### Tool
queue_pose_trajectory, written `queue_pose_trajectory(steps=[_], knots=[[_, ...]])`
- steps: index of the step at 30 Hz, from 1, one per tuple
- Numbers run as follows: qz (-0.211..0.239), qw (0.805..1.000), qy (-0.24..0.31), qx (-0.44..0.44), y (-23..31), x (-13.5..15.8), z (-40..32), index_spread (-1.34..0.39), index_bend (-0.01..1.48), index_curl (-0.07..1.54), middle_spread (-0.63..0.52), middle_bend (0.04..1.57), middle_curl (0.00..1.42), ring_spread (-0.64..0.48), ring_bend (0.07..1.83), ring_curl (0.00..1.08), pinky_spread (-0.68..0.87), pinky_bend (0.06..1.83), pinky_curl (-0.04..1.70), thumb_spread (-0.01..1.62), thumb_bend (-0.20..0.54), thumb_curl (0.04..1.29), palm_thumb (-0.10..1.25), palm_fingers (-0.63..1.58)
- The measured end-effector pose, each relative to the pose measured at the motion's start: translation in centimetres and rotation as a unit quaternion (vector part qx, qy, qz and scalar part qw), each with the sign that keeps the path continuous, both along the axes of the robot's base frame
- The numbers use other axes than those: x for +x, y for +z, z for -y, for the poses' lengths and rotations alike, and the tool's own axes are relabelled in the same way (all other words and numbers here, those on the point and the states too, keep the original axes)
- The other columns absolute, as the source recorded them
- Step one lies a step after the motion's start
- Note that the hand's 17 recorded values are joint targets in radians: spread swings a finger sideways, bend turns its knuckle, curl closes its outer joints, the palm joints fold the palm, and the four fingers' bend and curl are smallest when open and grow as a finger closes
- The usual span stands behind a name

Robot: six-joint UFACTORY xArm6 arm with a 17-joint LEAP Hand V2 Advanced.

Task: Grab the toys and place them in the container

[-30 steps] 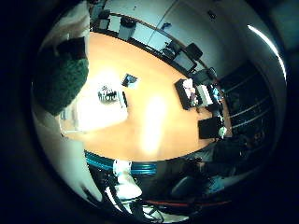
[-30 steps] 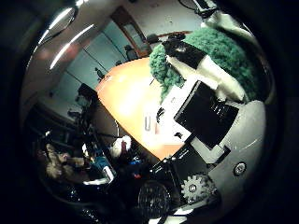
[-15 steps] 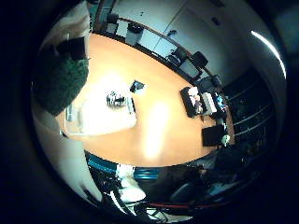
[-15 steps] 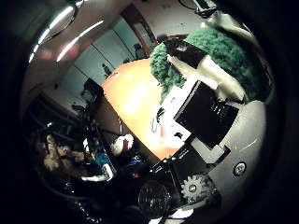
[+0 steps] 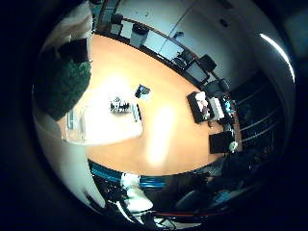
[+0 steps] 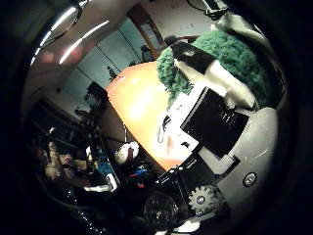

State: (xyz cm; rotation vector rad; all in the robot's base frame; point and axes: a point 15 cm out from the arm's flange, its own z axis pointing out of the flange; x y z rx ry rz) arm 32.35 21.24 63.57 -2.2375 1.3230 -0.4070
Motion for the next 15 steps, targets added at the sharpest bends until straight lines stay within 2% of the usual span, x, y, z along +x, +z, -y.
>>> queue_pose_trajectory(steps=[4, 7, 10, 13, 15], knots=[[0.009, 1.000, 0.002, 0.005, 0.2, 0.6, -0.5, -0.25, 0.79, 0.61, -0.16, 1.18, 0.56, -0.23, 1.25, 0.51, -0.40, 0.99, 0.70, 1.15, -0.024, 0.53, 0.77, 1.04], [0.011, 1.000, 0.004, 0.003, -0.2, 1.4, -0.9, -0.33, 0.56, 0.57, -0.20, 1.04, 0.53, -0.26, 1.22, 0.50, -0.42, 0.95, 0.68, 1.18, -0.023, 0.46, 0.74, 0.84], [-0.012, 1.000, 0.005, -0.015, -2.9, 2.1, -1.4, -0.40, 0.44, 0.53, -0.22, 0.93, 0.50, -0.28, 1.16, 0.47, -0.33, 0.92, 0.68, 1.19, -0.027, 0.41, 0.70, 0.58], [-0.024, 0.999, 0.004, -0.024, -5.3, 3.0, -2.0, -0.44, 0.44, 0.51, -0.21, 0.82, 0.47, -0.25, 1.07, 0.44, -0.16, 0.85, 0.66, 1.19, -0.023, 0.36, 0.66, 0.39], [-0.025, 0.999, 0.007, -0.026, -6.7, 3.7, -2.5, -0.46, 0.44, 0.49, -0.20, 0.76, 0.44, -0.23, 1.05, 0.42, -0.04, 0.82, 0.65, 1.18, -0.022, 0.34, 0.64, 0.36]])
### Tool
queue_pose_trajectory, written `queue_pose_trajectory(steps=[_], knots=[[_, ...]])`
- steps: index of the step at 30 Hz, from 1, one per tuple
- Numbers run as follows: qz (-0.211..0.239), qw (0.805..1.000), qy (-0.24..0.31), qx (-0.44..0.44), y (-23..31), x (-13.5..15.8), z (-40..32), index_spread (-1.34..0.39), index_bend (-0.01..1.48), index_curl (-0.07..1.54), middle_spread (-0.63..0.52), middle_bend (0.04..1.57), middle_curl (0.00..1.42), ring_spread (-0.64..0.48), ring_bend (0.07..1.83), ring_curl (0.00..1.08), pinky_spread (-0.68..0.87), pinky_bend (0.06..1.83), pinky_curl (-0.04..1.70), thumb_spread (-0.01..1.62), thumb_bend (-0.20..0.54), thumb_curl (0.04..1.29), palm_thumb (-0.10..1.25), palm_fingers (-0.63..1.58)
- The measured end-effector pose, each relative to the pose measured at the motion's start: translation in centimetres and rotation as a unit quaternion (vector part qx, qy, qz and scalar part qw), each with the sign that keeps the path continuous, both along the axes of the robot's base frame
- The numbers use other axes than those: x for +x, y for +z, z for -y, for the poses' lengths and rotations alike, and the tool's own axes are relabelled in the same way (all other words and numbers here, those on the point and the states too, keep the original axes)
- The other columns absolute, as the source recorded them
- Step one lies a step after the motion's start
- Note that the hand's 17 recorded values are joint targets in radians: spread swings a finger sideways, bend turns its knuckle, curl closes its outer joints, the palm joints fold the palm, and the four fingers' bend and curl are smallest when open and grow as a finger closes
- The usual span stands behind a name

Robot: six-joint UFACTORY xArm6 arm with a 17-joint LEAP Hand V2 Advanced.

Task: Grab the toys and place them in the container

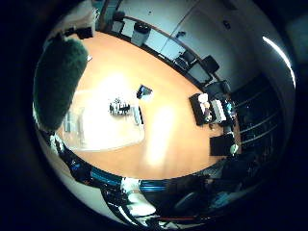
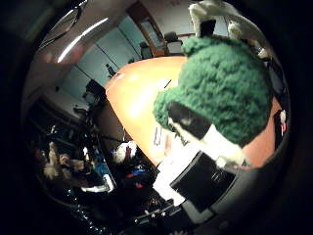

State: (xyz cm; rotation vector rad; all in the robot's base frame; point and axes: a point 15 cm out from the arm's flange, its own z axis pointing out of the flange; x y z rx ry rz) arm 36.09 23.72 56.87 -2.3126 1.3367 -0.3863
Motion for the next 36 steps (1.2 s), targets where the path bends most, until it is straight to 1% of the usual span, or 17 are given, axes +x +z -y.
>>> queue_pose_trajectory(steps=[2, 5, 8, 11, 13, 18, 23, 29, 34, 36], knots=[[-0.006, 1.000, 0.002, -0.007, -2.0, 0.6, -0.4, -0.47, 0.43, 0.48, -0.19, 0.72, 0.43, -0.20, 1.02, 0.40, 0.06, 0.79, 0.63, 1.17, -0.024, 0.32, 0.62, 0.34], [-0.017, 1.000, 0.005, -0.016, -5.1, 1.3, -1.0, -0.47, 0.42, 0.46, -0.18, 0.70, 0.41, -0.18, 0.97, 0.37, 0.17, 0.74, 0.60, 1.16, -0.021, 0.31, 0.61, 0.33], [-0.022, 0.999, 0.009, -0.021, -8.4, 2.1, -1.6, -0.46, 0.42, 0.45, -0.17, 0.66, 0.40, -0.16, 0.94, 0.35, 0.25, 0.70, 0.57, 1.15, -0.022, 0.30, 0.60, 0.33], [-0.035, 0.999, 0.011, -0.031, -11.5, 2.2, -1.7, -0.46, 0.39, 0.44, -0.16, 0.61, 0.39, -0.14, 0.89, 0.33, 0.32, 0.67, 0.54, 1.14, -0.023, 0.29, 0.58, 0.31], [-0.039, 0.998, 0.012, -0.036, -12.4, 2.2, -1.6, -0.46, 0.37, 0.43, -0.15, 0.58, 0.37, -0.12, 0.85, 0.31, 0.36, 0.66, 0.52, 1.14, -0.023, 0.28, 0.57, 0.30], [-0.038, 0.998, 0.015, -0.038, -12.1, 2.0, -1.5, -0.46, 0.32, 0.40, -0.13, 0.52, 0.35, -0.09, 0.80, 0.28, 0.42, 0.62, 0.47, 1.13, -0.022, 0.28, 0.56, 0.33], [-0.035, 0.999, 0.017, -0.036, -11.3, 1.6, -1.3, -0.46, 0.28, 0.39, -0.13, 0.47, 0.34, -0.09, 0.76, 0.25, 0.44, 0.58, 0.43, 1.12, -0.021, 0.28, 0.55, 0.38], [-0.031, 0.999, 0.017, -0.030, -9.1, -0.4, 0.0, -0.47, 0.26, 0.39, -0.13, 0.44, 0.34, -0.08, 0.72, 0.23, 0.44, 0.55, 0.38, 1.12, -0.021, 0.28, 0.55, 0.42], [-0.016, 1.000, 0.015, -0.016, -6.1, -2.6, 1.5, -0.48, 0.25, 0.39, -0.14, 0.43, 0.34, -0.08, 0.69, 0.21, 0.45, 0.52, 0.35, 1.11, -0.021, 0.28, 0.55, 0.46], [-0.016, 1.000, 0.016, -0.006, -5.1, -3.9, 2.0, -0.49, 0.26, 0.40, -0.15, 0.43, 0.34, -0.08, 0.67, 0.20, 0.45, 0.51, 0.33, 1.11, -0.008, 0.29, 0.61, 0.48]])
